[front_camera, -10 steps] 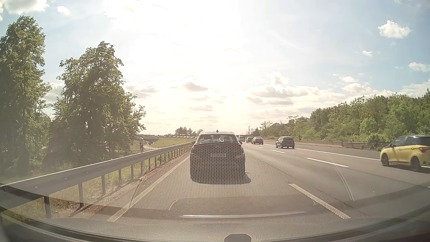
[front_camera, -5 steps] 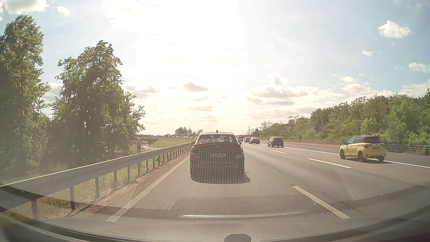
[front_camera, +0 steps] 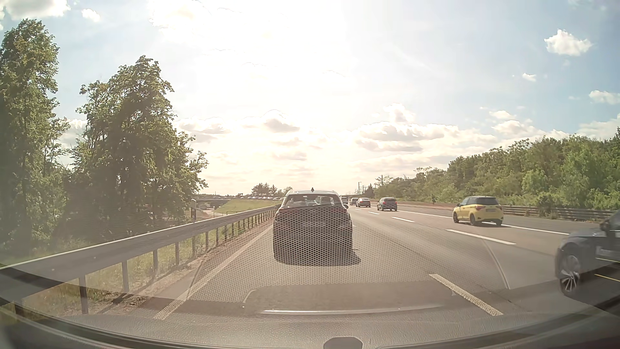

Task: Follow the waypoints while adhering to traffic rules and regulations

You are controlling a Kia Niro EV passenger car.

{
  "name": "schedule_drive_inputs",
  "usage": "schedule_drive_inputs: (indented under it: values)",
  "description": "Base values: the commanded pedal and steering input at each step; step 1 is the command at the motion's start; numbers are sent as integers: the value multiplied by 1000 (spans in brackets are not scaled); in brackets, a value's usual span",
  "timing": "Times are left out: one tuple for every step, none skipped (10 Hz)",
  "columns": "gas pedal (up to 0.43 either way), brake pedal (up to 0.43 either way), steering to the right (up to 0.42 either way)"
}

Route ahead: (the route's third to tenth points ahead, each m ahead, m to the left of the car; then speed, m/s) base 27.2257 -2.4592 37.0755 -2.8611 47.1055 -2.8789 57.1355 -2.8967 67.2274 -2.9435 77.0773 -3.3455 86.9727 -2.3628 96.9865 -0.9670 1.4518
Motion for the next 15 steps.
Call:
schedule_drive_inputs:
  values:
    - [110,0,3]
    - [110,0,3]
    - [0,0,3]
    - [0,0,3]
    - [0,0,3]
    - [0,0,3]
    - [0,0,3]
    - [0,0,3]
    - [0,0,3]
    - [0,0,3]
    - [28,0,3]
    - [79,0,3]
    - [79,0,3]
    - [87,0,3]
    - [87,0,3]
